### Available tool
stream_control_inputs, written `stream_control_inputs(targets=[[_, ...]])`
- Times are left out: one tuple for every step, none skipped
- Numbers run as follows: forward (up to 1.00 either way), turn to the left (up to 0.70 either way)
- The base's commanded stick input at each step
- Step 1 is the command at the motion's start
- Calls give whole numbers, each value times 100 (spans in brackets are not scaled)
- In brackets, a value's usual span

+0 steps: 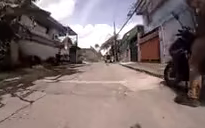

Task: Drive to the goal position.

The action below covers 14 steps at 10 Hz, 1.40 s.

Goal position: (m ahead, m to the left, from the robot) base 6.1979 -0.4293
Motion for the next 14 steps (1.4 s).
stream_control_inputs(targets=[[70, 2], [70, 2], [70, 2], [70, 2], [70, 10], [70, 32], [70, 23], [70, 4], [70, 2], [70, 2], [70, 2], [70, 2], [70, 2], [70, 2]])
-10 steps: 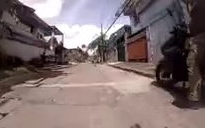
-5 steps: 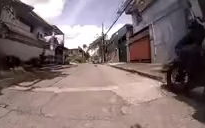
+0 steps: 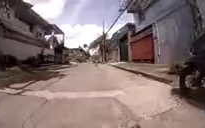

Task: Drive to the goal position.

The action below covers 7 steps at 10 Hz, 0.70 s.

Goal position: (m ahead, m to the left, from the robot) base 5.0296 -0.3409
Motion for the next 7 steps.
stream_control_inputs(targets=[[70, 2], [70, 2], [70, 2], [70, 2], [70, 2], [70, 2], [70, 2]])
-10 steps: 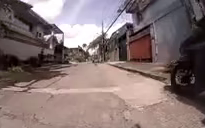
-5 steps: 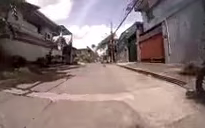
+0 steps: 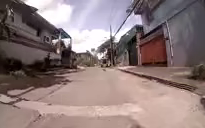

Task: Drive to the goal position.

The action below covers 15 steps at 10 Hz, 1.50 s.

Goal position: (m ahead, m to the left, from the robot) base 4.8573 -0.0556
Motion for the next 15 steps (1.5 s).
stream_control_inputs(targets=[[70, 2], [70, 2], [70, 2], [70, 2], [70, 2], [70, 2], [70, 2], [70, 2], [70, 2], [70, 2], [70, 2], [70, 2], [70, 2], [70, 2], [70, 2]])
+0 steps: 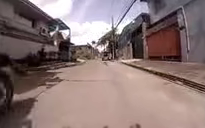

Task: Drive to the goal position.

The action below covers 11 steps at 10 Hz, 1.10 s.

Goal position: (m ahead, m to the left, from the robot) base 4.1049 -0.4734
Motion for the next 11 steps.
stream_control_inputs(targets=[[70, 2], [70, 2], [70, 2], [70, 2], [70, 3], [70, 3], [70, 3], [70, 3], [70, 3], [70, 3], [70, 3]])
